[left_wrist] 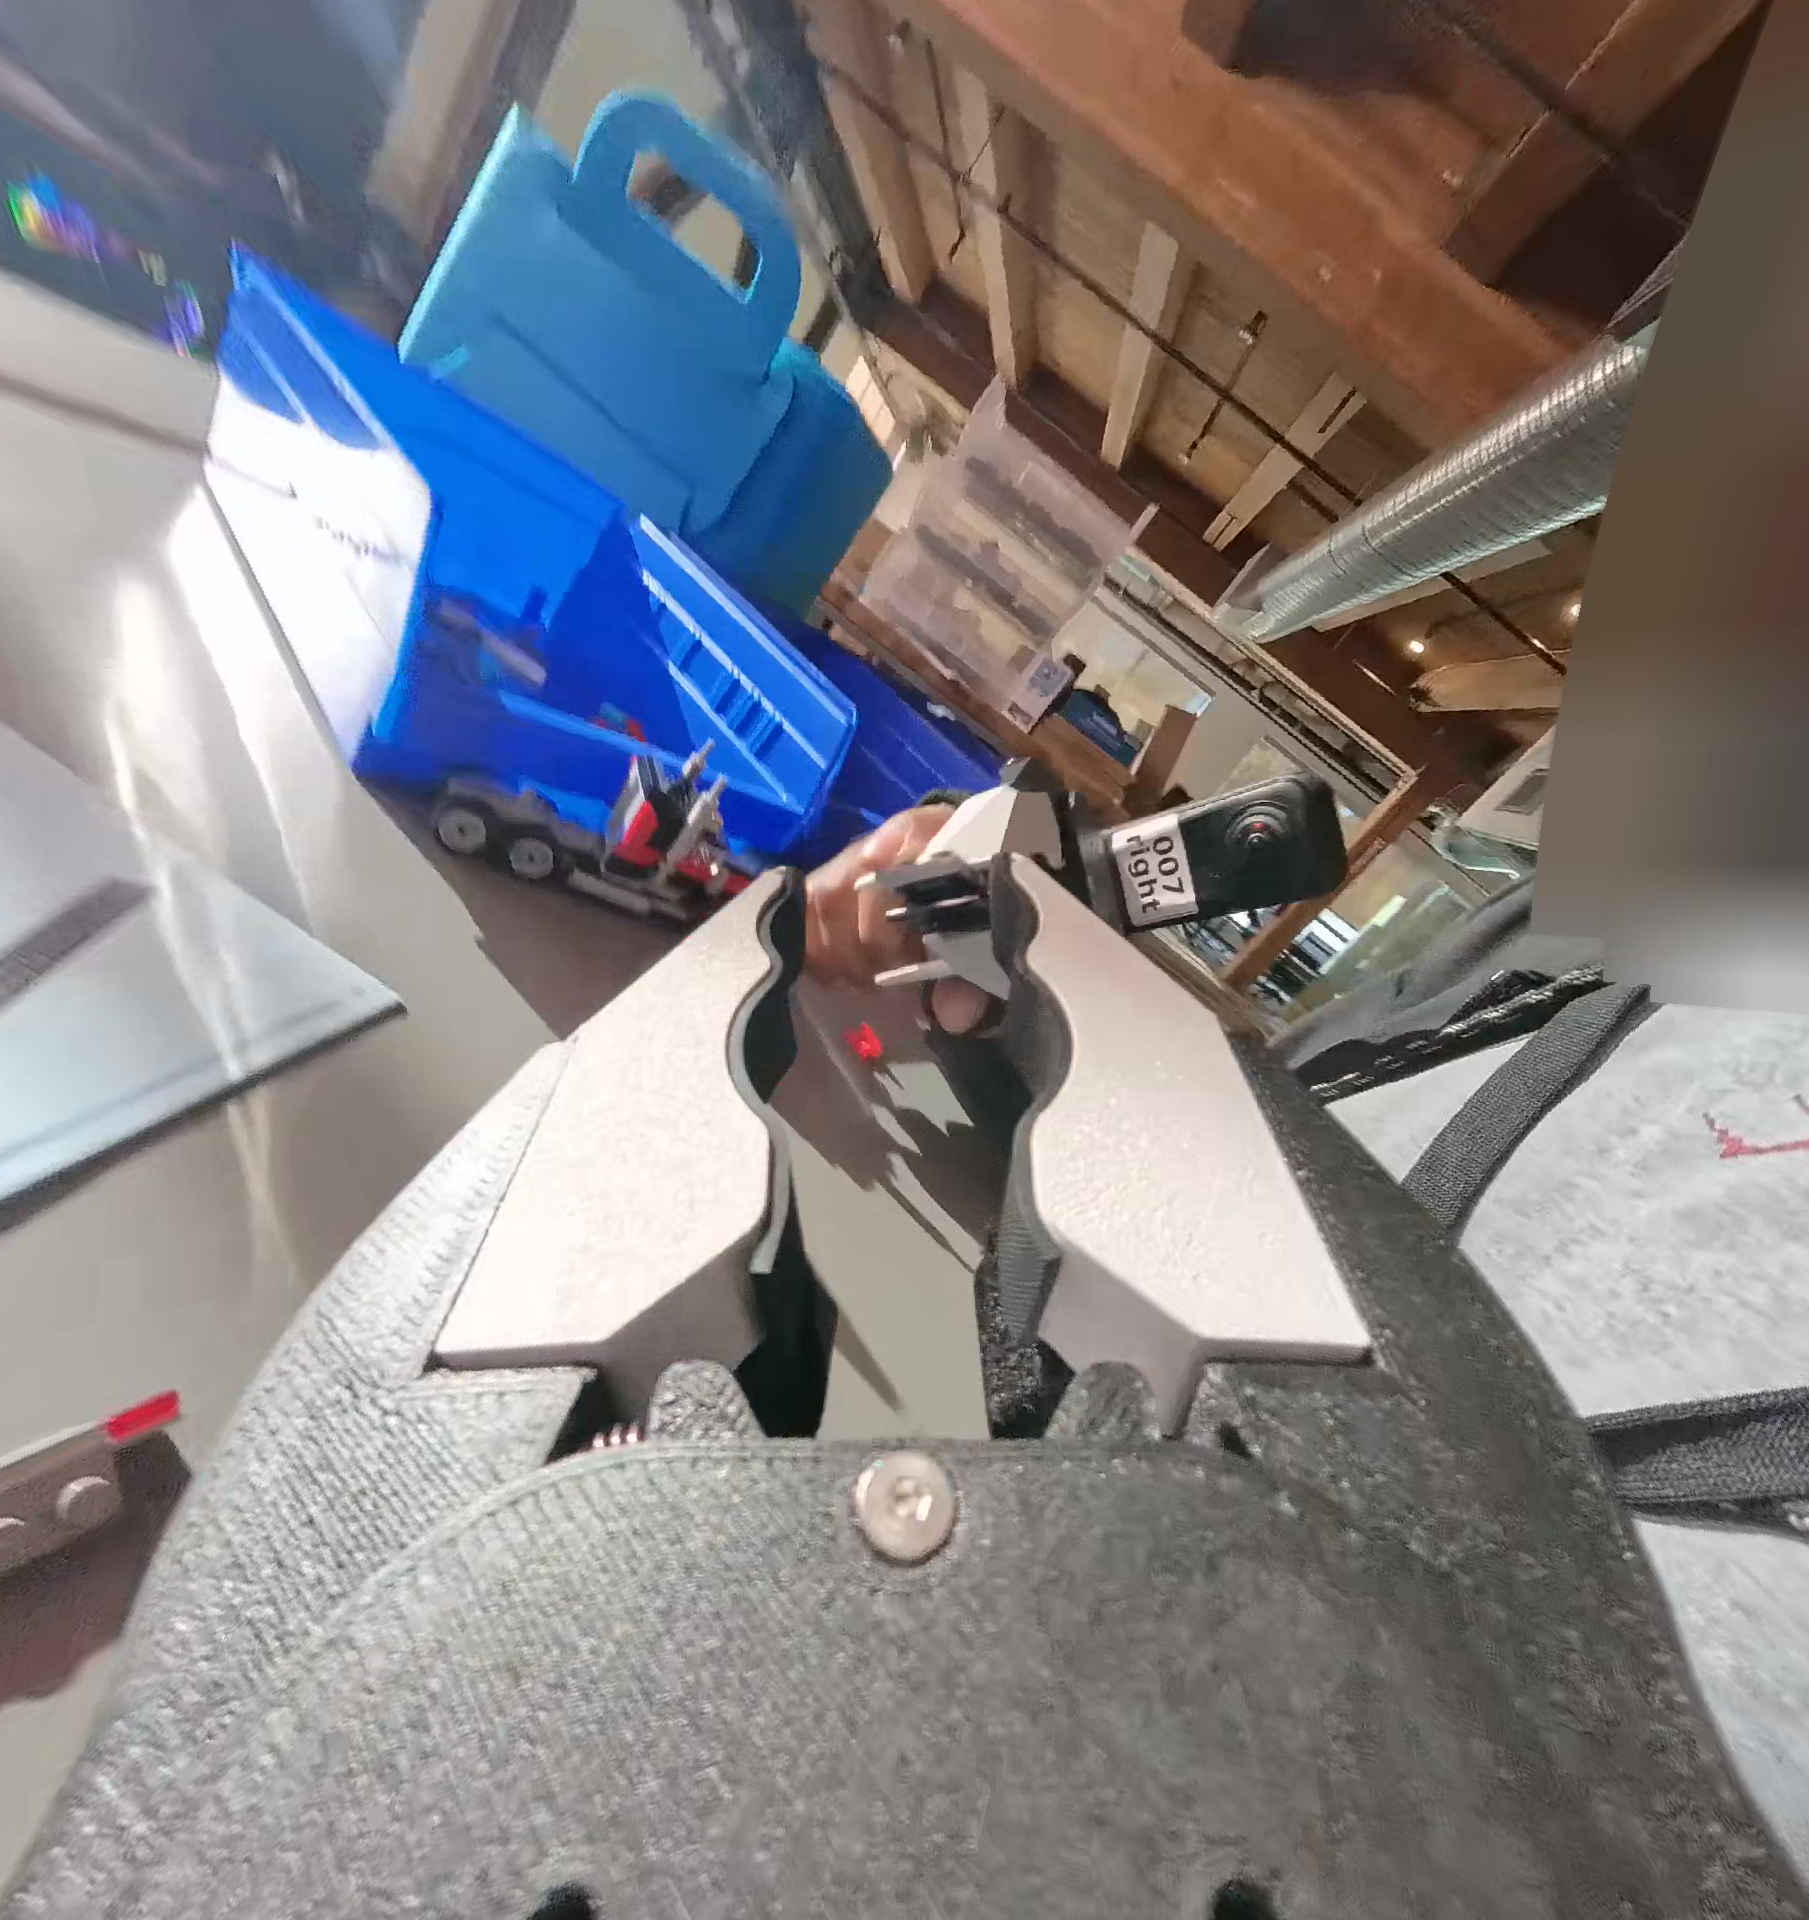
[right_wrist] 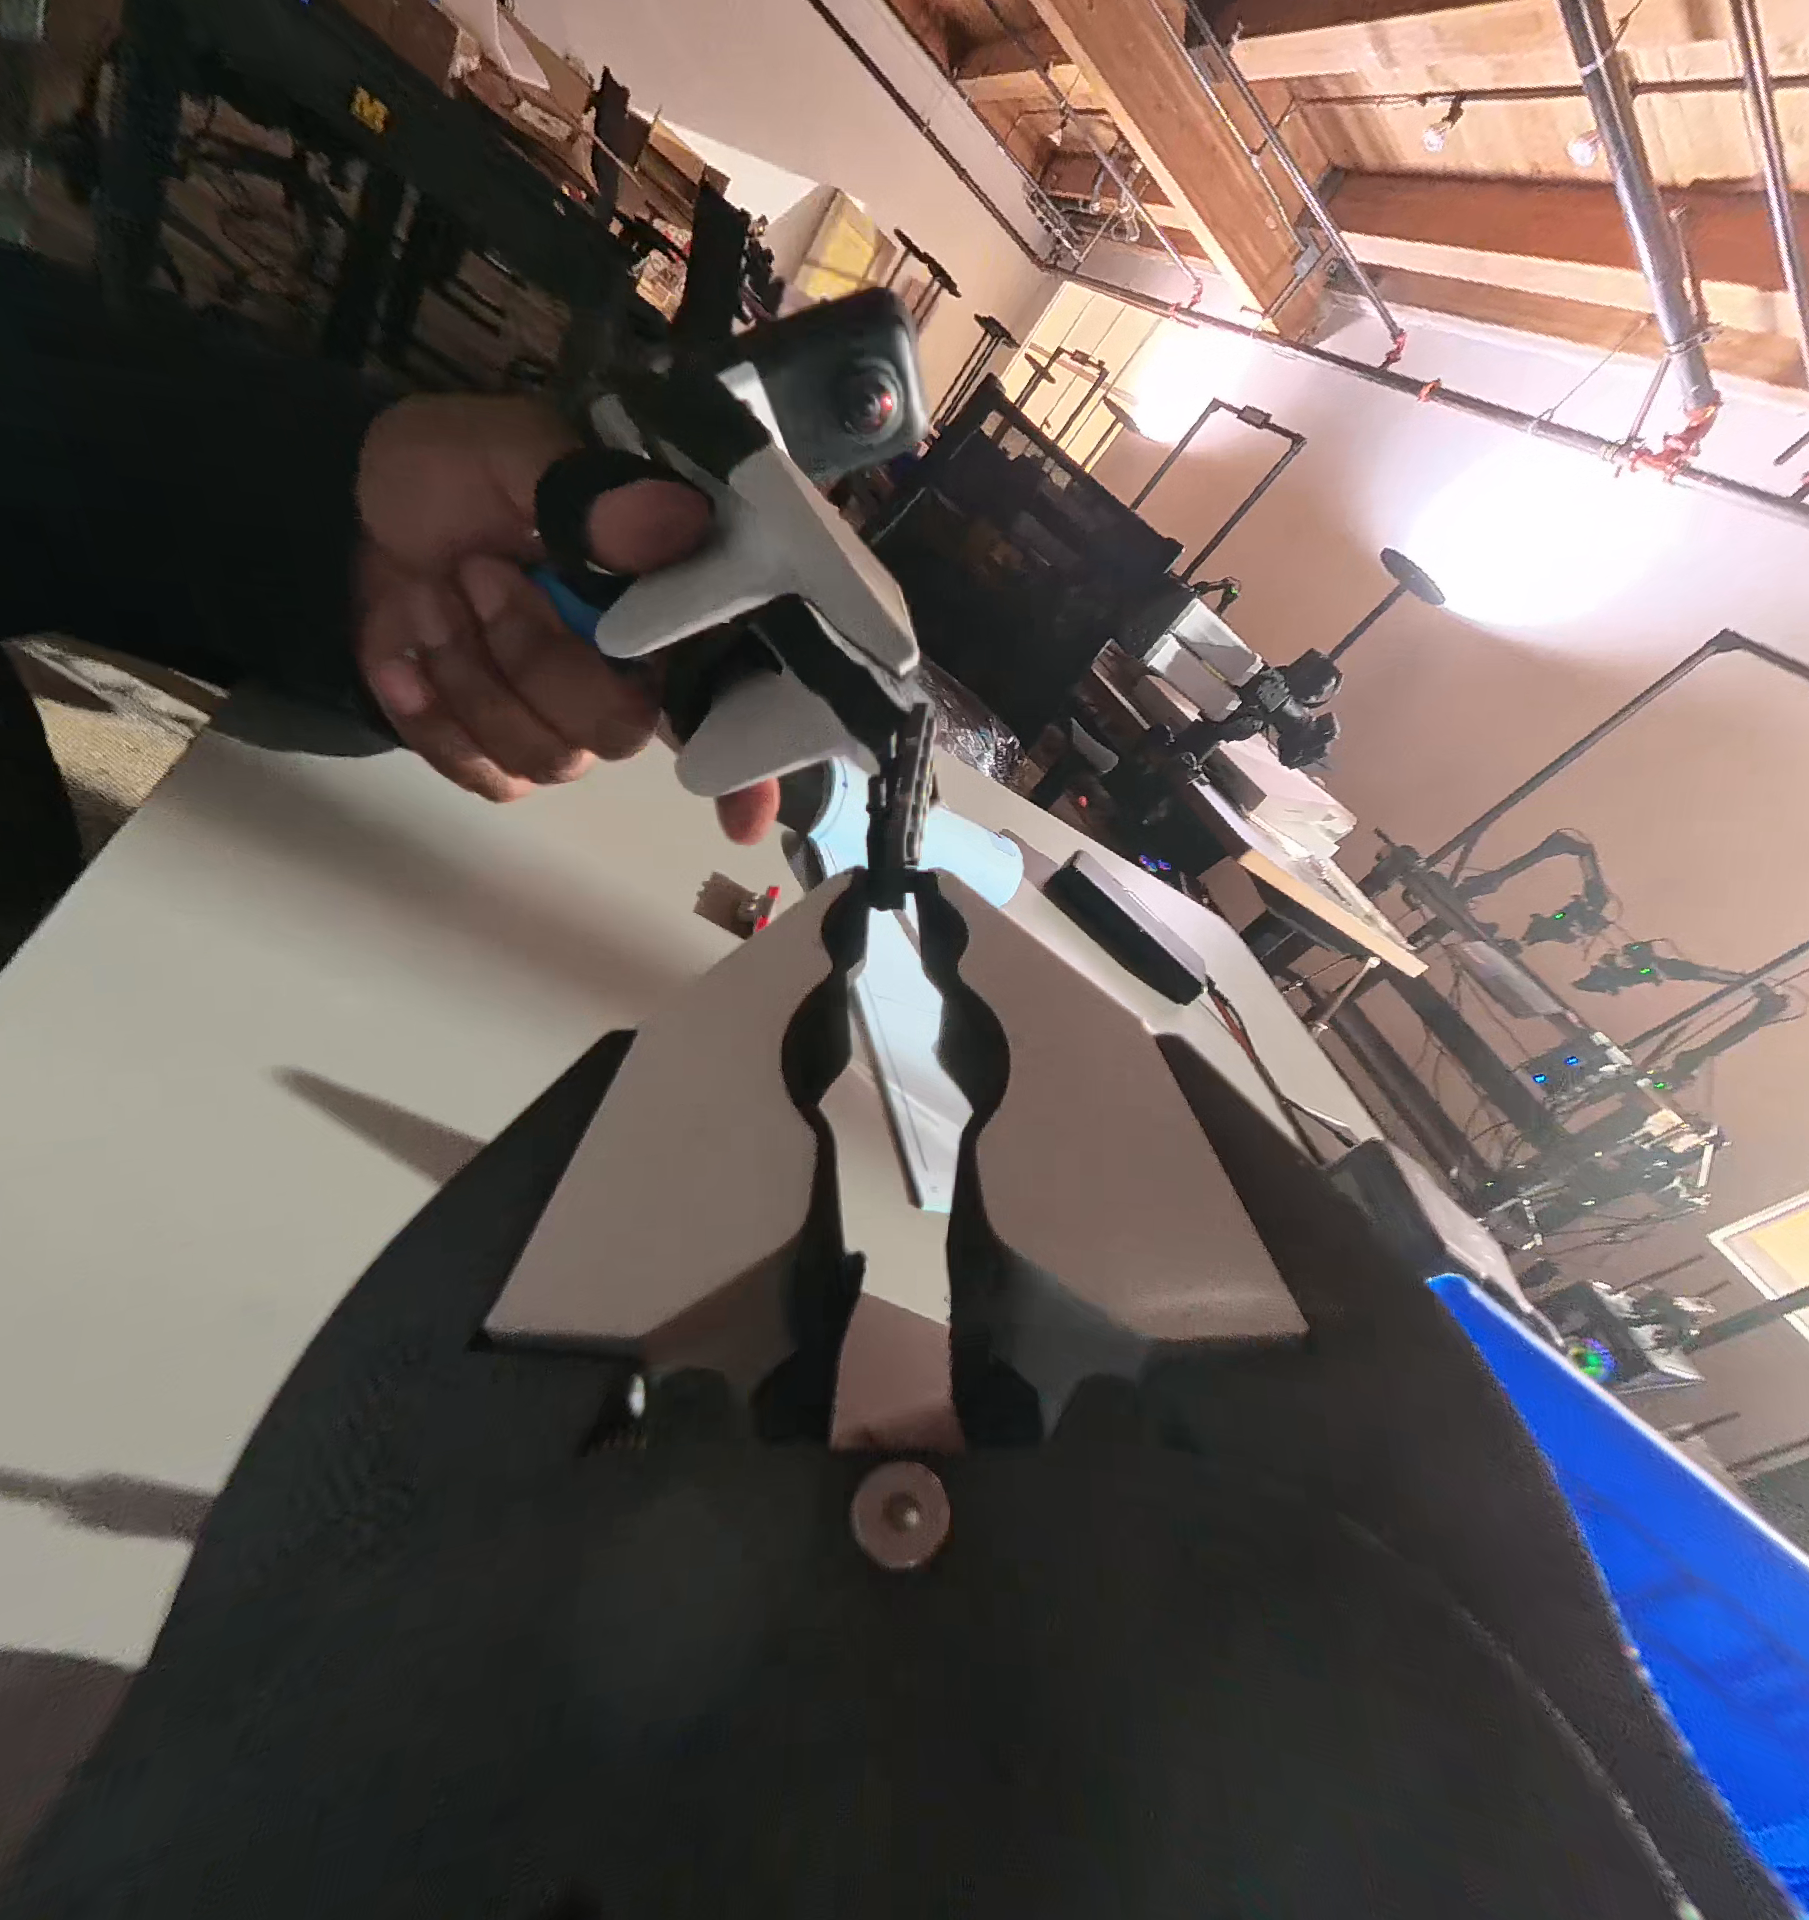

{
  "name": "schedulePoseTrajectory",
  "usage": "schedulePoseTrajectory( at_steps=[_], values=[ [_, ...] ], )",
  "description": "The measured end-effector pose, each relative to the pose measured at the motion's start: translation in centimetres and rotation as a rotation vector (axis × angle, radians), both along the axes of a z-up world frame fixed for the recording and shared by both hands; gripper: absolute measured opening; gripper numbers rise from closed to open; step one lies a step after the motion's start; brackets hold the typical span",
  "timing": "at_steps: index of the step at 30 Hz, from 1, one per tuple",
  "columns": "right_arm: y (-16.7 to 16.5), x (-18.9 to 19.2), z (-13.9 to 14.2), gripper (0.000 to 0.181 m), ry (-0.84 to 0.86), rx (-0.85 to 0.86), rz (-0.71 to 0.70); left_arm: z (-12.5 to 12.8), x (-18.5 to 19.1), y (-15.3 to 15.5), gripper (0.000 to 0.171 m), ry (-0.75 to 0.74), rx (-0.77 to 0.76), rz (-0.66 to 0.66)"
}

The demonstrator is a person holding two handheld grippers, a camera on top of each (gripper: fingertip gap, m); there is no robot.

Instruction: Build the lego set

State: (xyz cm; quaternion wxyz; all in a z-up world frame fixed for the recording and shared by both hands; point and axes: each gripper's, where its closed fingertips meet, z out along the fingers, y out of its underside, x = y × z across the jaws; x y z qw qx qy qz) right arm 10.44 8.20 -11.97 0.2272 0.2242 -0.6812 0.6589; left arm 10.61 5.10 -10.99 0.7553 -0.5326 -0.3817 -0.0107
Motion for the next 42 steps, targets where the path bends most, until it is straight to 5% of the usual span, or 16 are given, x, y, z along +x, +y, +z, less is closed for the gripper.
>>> schedulePoseTrajectory(
  at_steps=[7, 20, 31, 35, 42],
  values=[
    [0.0, 0.4, -1.0, 0.012, 0.133, 0.042, 0.001, -1.5, 0.3, 1.6, 0.037, -0.192, 0.062, -0.148],
    [0.7, -0.5, -2.6, 0.018, 0.146, 0.144, -0.052, -2.5, 0.3, 2.5, 0.018, -0.194, 0.018, -0.166],
    [6.3, -3.9, -6.0, 0.028, -0.232, 0.378, -0.188, -5.9, -0.4, 0.9, 0.018, -0.176, -0.335, -0.016],
    [4.9, -3.1, -5.2, 0.028, -0.303, 0.348, -0.163, -6.6, 0.5, -1.5, 0.018, -0.176, -0.425, 0.008],
    [-2.4, -1.2, -5.1, 0.028, -0.388, 0.403, -0.096, -7.0, 1.6, -9.2, 0.018, -0.158, -0.545, 0.218]
  ],
)
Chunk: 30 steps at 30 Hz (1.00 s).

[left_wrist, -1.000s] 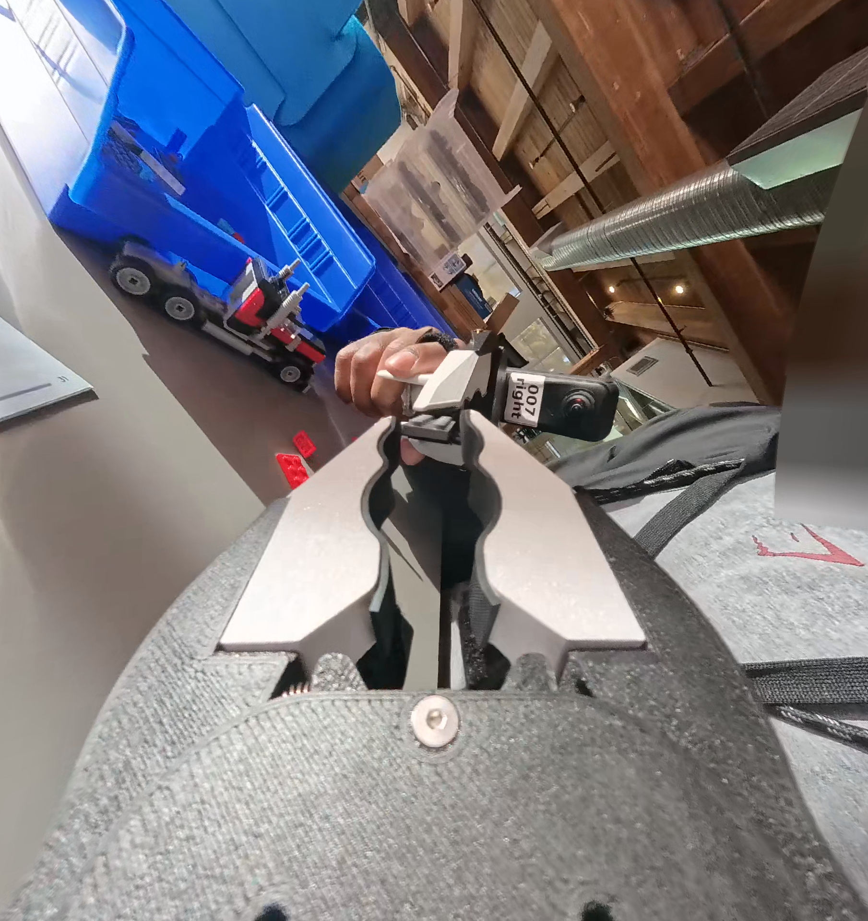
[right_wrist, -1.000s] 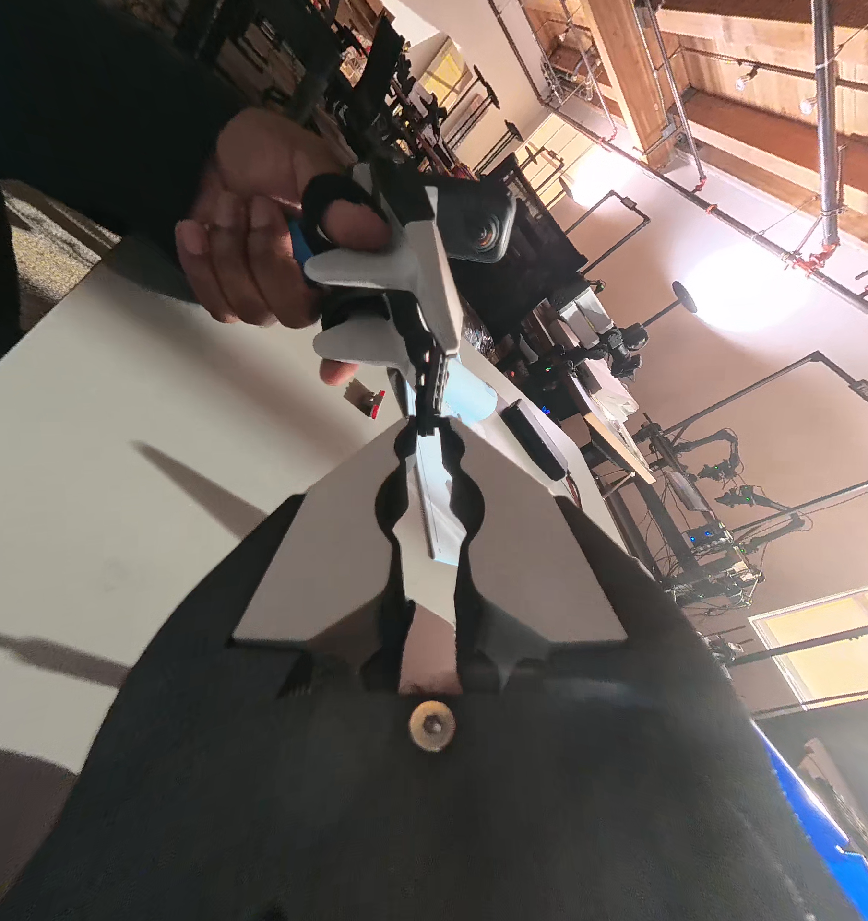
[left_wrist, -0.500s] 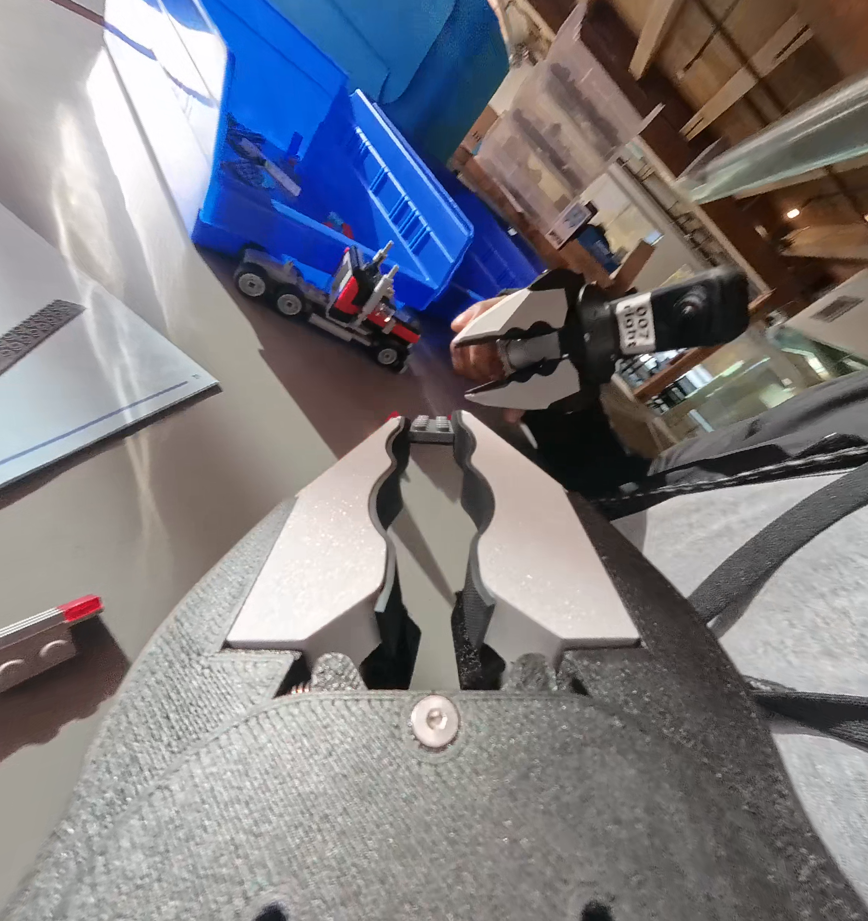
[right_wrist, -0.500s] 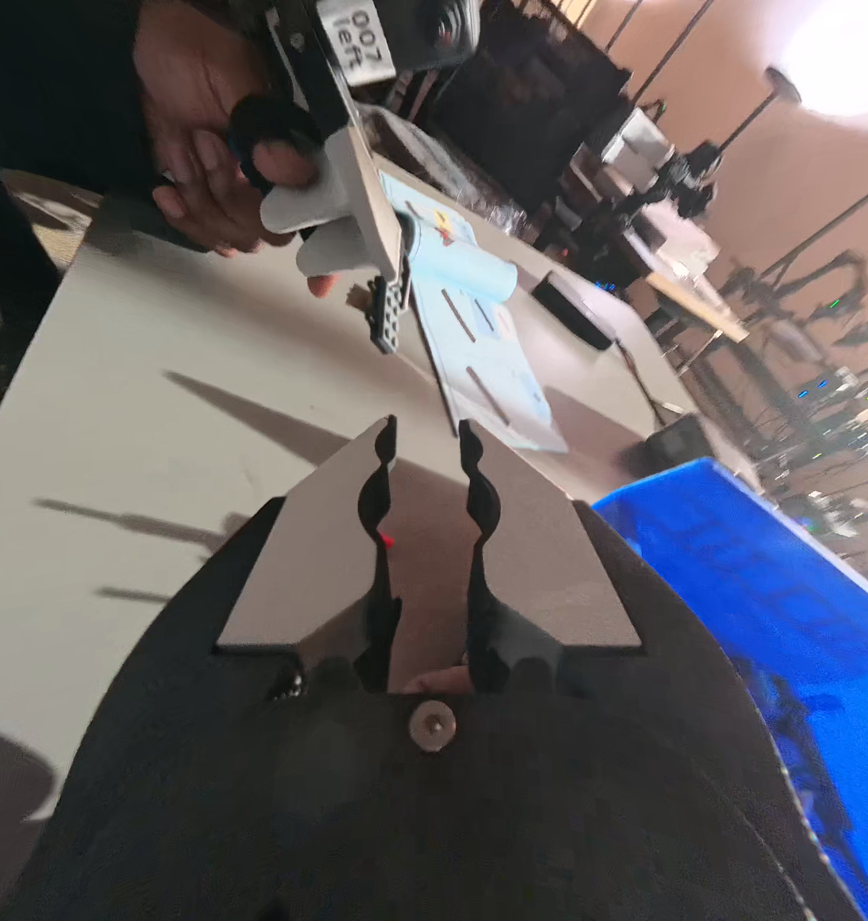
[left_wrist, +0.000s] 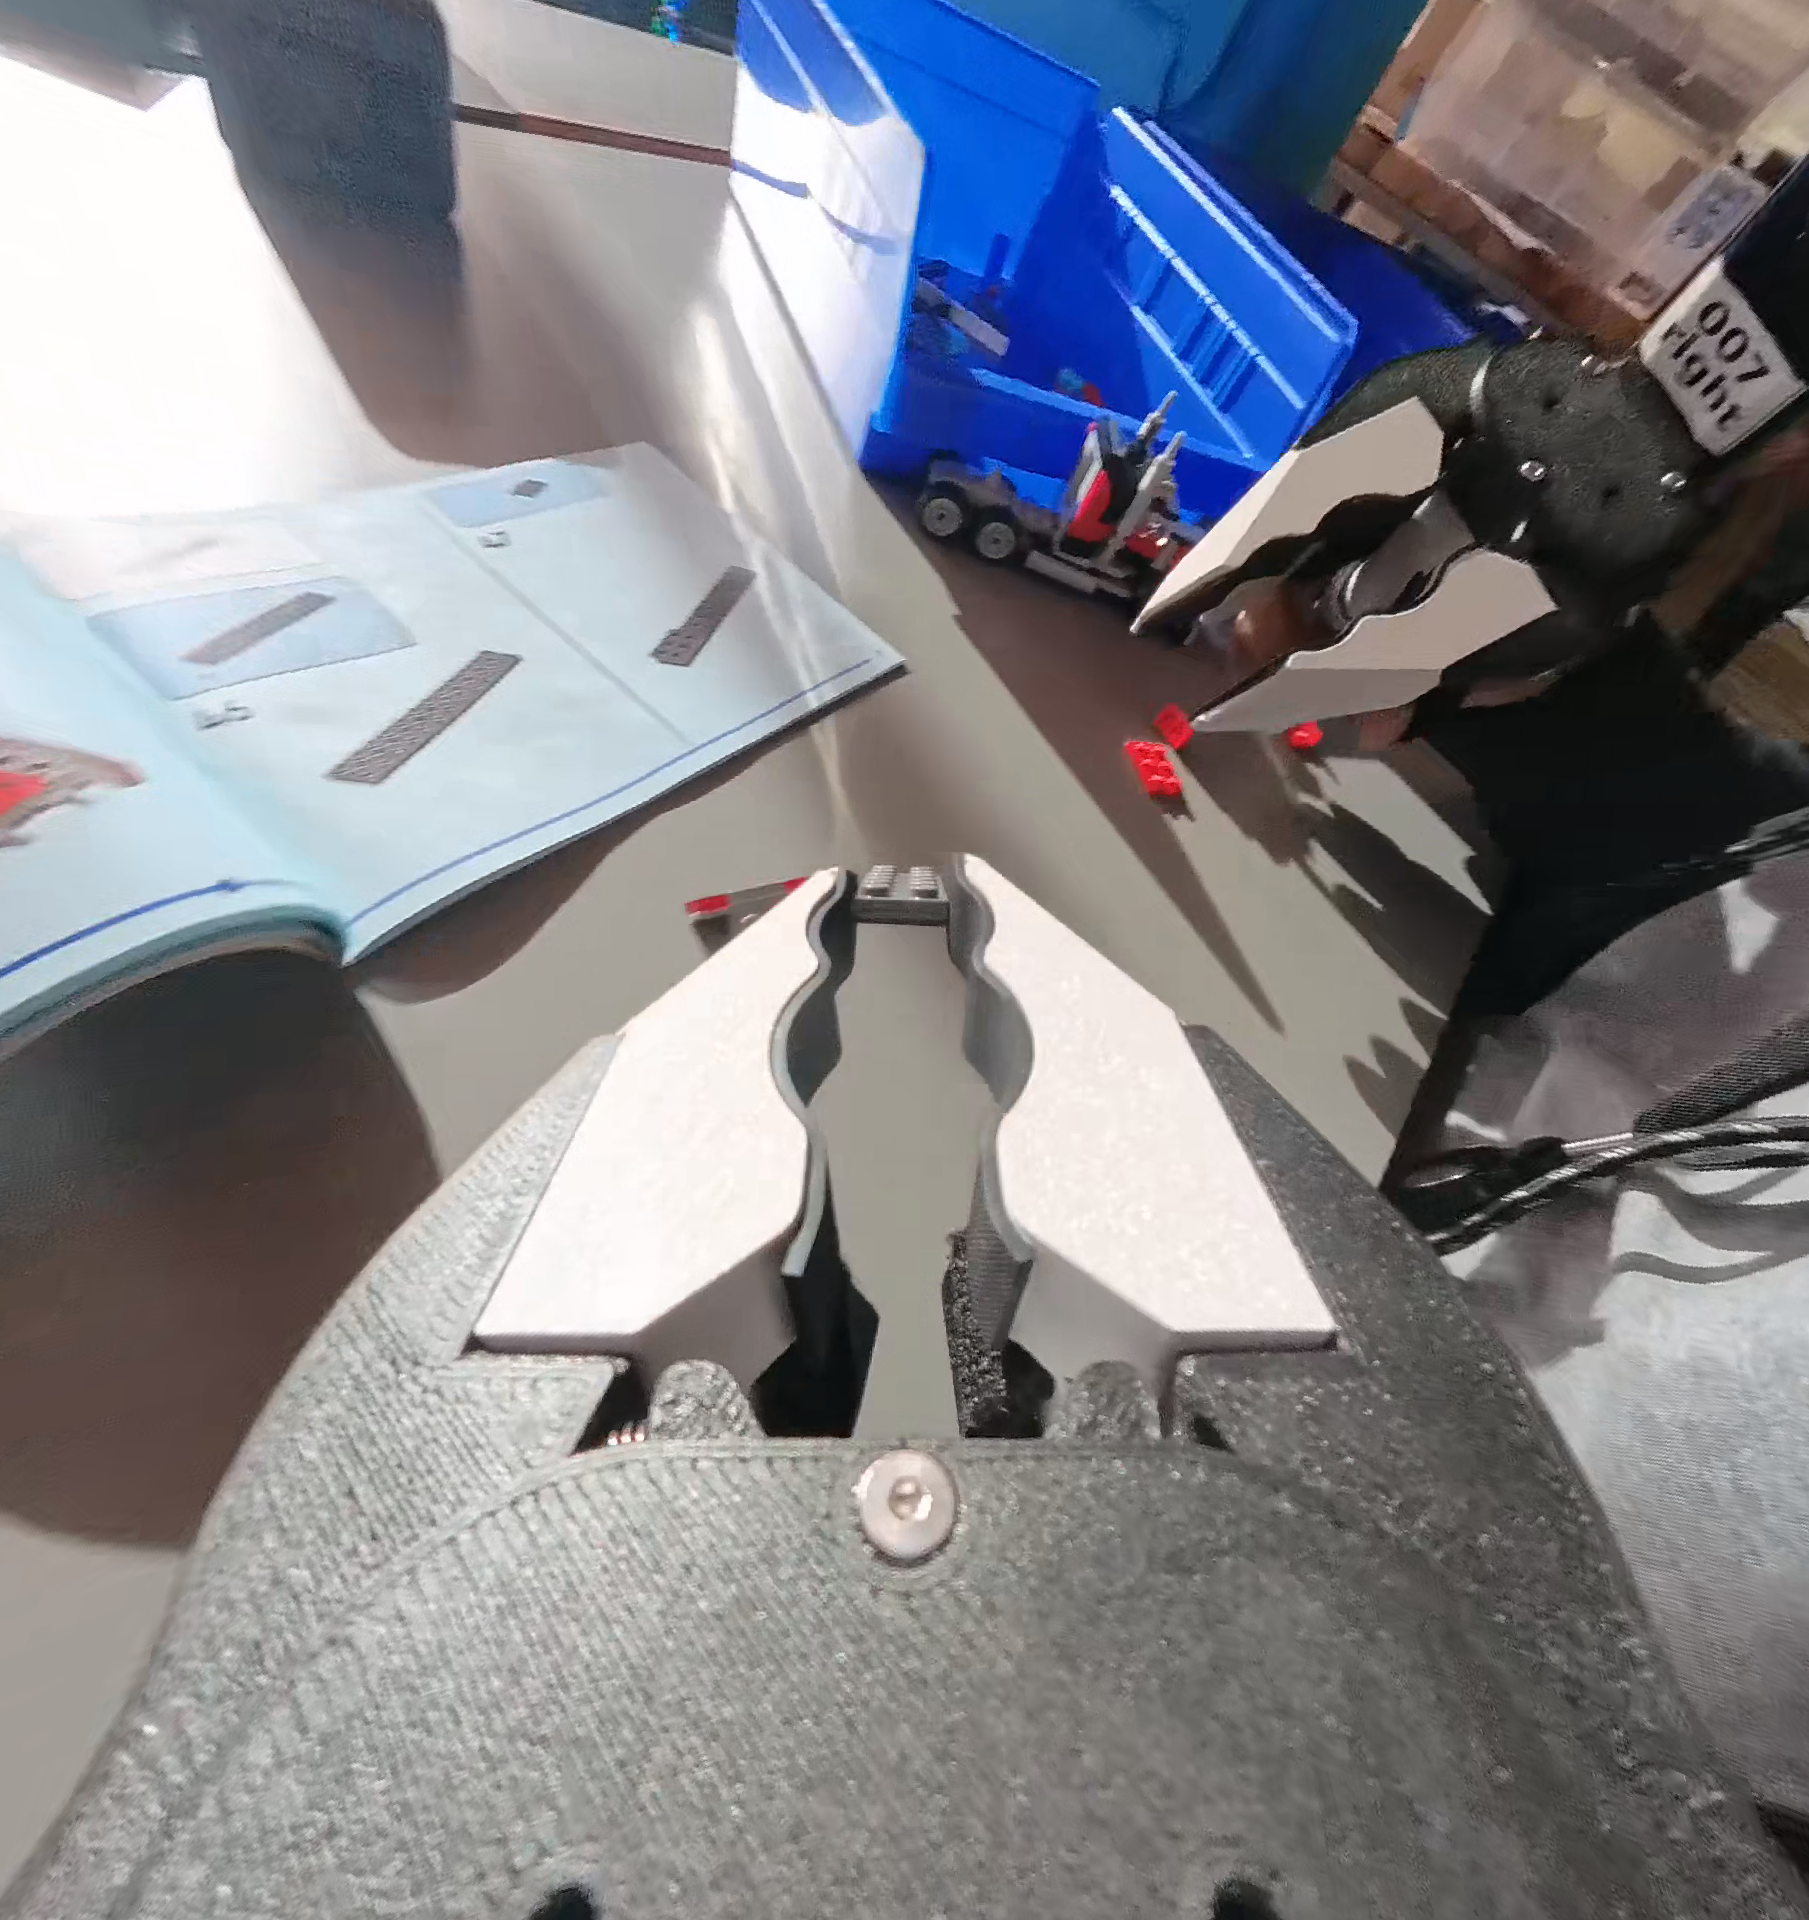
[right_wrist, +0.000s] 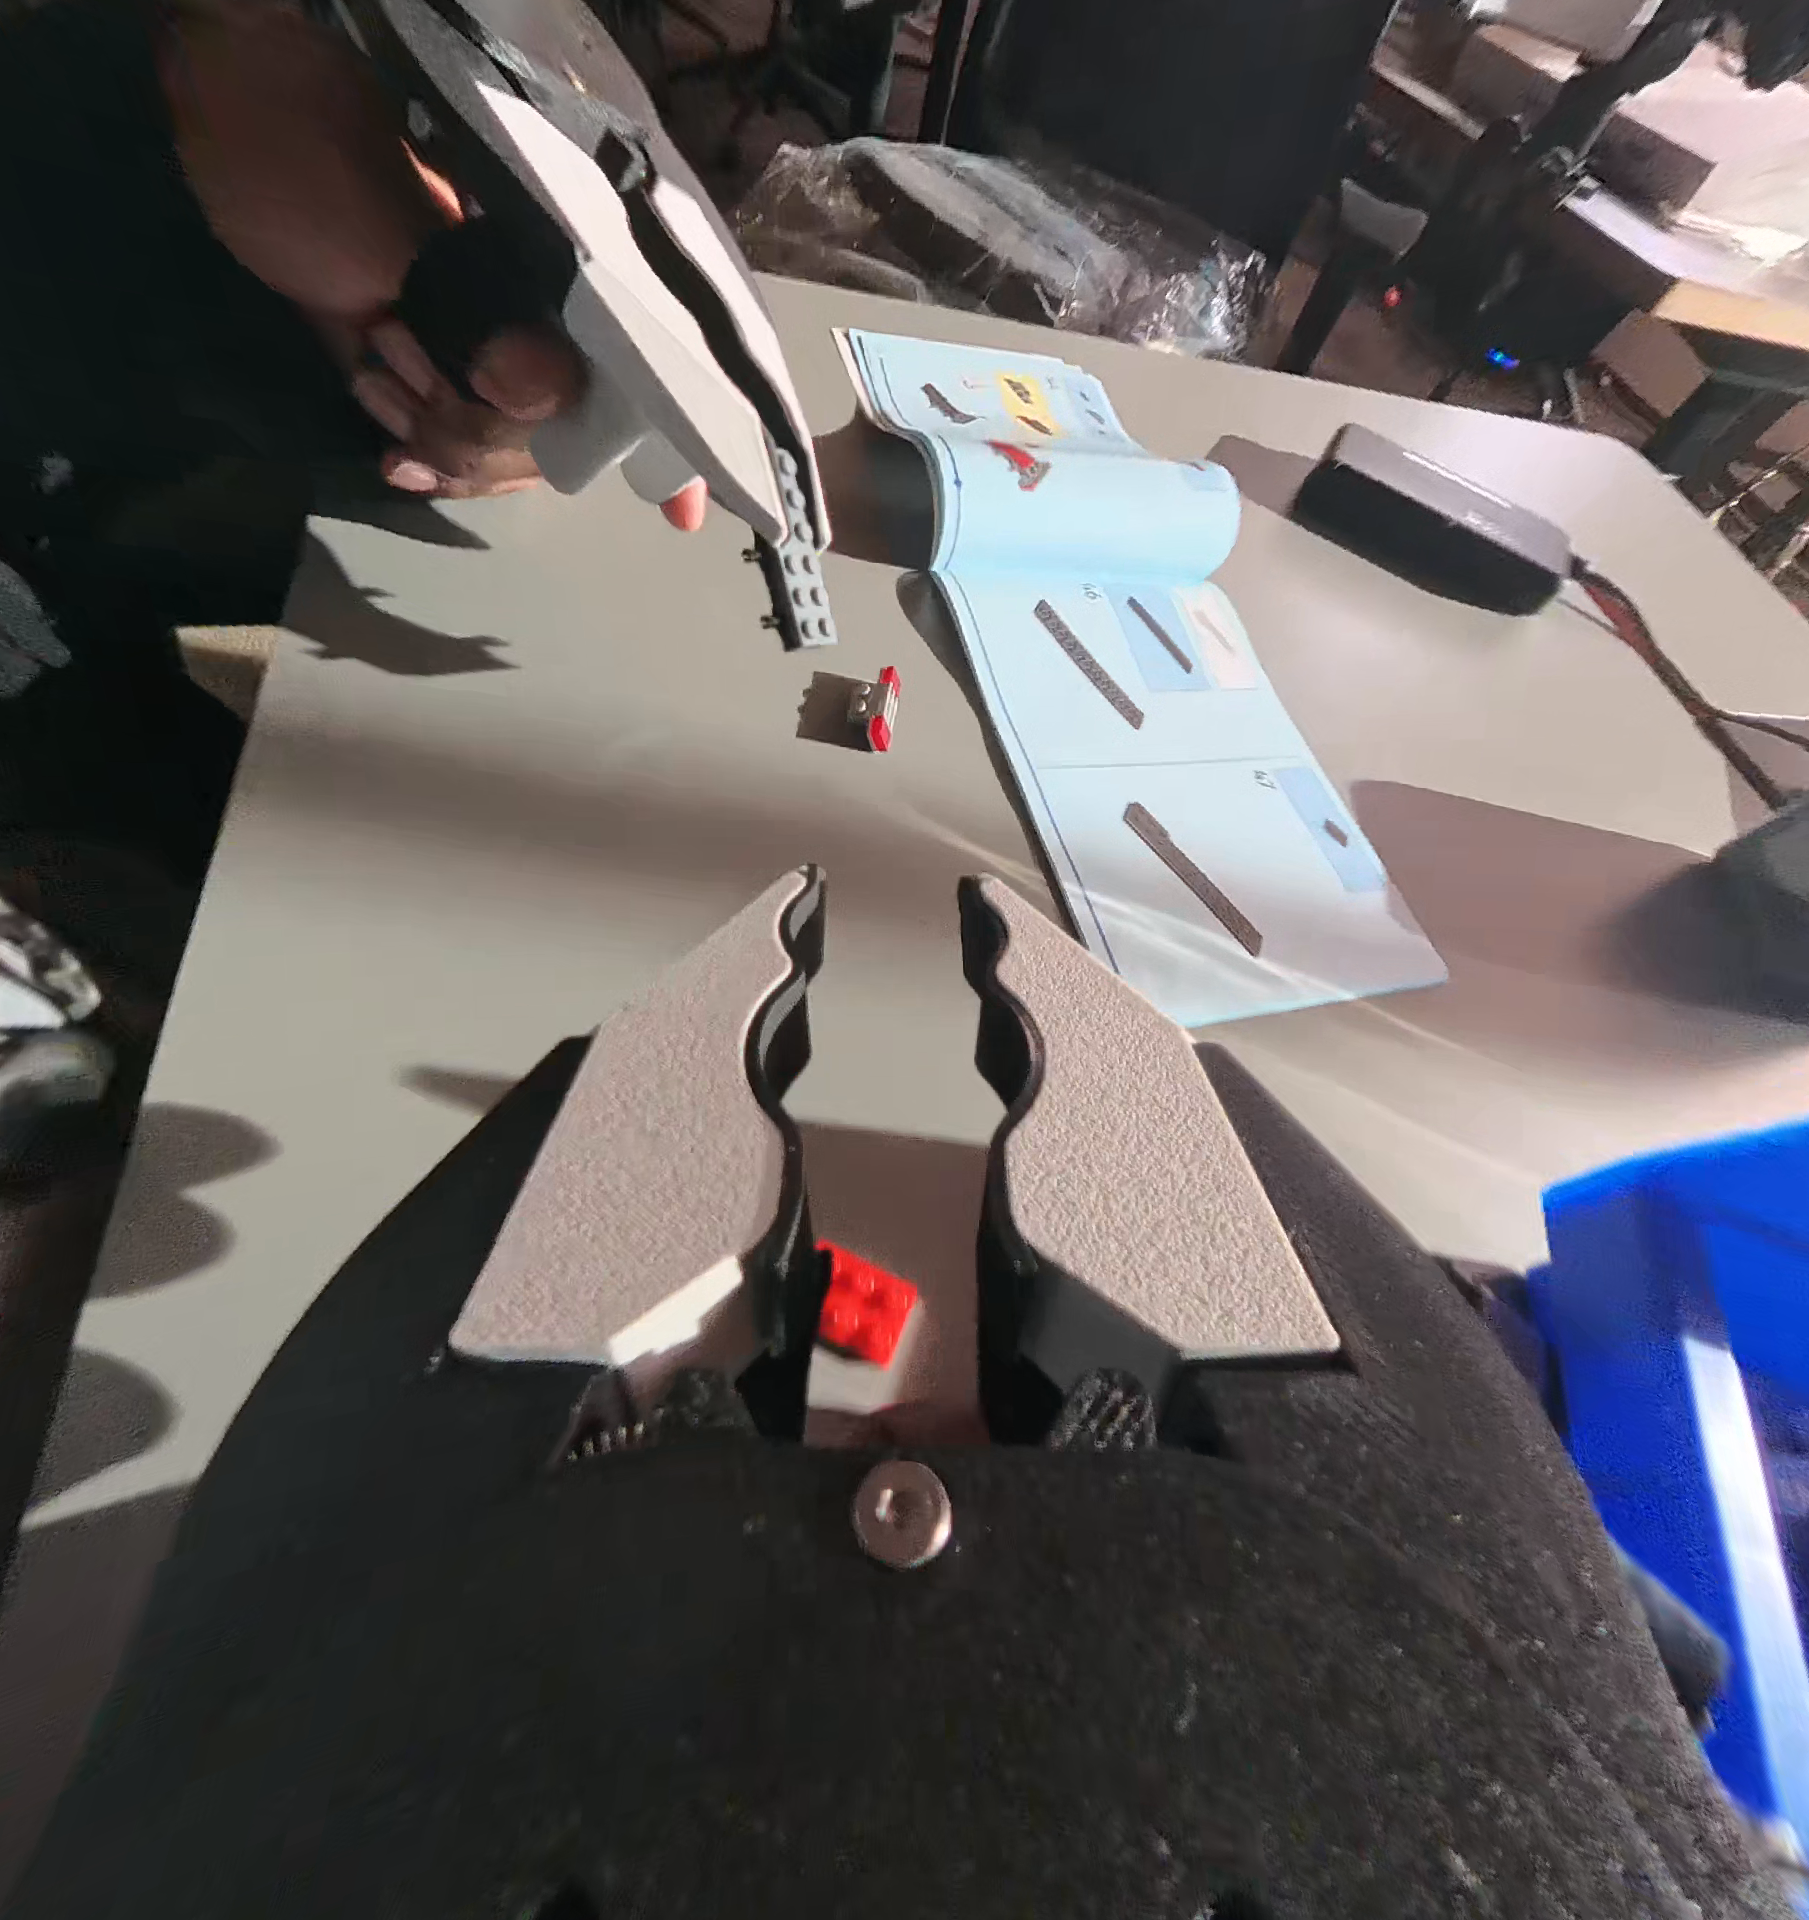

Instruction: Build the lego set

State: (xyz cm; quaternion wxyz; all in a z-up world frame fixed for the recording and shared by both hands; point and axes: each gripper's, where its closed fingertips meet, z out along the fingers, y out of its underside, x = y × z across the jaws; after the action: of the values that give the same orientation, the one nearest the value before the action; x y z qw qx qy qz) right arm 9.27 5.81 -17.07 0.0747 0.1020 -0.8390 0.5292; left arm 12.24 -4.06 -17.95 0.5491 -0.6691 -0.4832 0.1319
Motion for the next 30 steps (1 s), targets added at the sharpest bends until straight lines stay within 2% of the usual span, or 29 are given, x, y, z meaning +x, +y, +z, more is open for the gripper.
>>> schedulePoseTrajectory(
  at_steps=[2, 6, 14, 18, 20, 23, 30],
  values=[
    [-2.1, 0.2, -0.9, 0.028, 0.019, 0.052, 0.013, -0.5, 0.2, -1.0, 0.018, 0.003, -0.047, 0.032],
    [-5.2, 0.3, -3.1, 0.028, 0.014, 0.169, 0.019, -0.2, 0.3, -1.5, 0.018, 0.030, -0.032, 0.047],
    [-8.8, 0.3, -4.3, 0.028, 0.036, 0.305, 0.004, 0.1, 0.9, -2.1, 0.018, 0.051, -0.030, 0.054],
    [-9.8, 0.5, -5.7, 0.028, 0.008, 0.386, 0.015, 0.4, 1.0, -2.3, 0.018, 0.063, -0.013, 0.060],
    [-10.1, 0.3, -6.1, 0.022, -0.005, 0.402, 0.001, 0.6, 1.0, -2.4, 0.018, 0.069, -0.004, 0.062],
    [-10.3, 0.2, -6.2, 0.008, -0.031, 0.403, -0.016, 0.7, 1.1, -2.5, 0.018, 0.075, 0.009, 0.062],
    [-8.8, -0.1, -5.3, 0.007, -0.100, 0.361, -0.035, 1.2, 0.7, -2.3, 0.018, 0.109, 0.003, 0.060]
  ],
)
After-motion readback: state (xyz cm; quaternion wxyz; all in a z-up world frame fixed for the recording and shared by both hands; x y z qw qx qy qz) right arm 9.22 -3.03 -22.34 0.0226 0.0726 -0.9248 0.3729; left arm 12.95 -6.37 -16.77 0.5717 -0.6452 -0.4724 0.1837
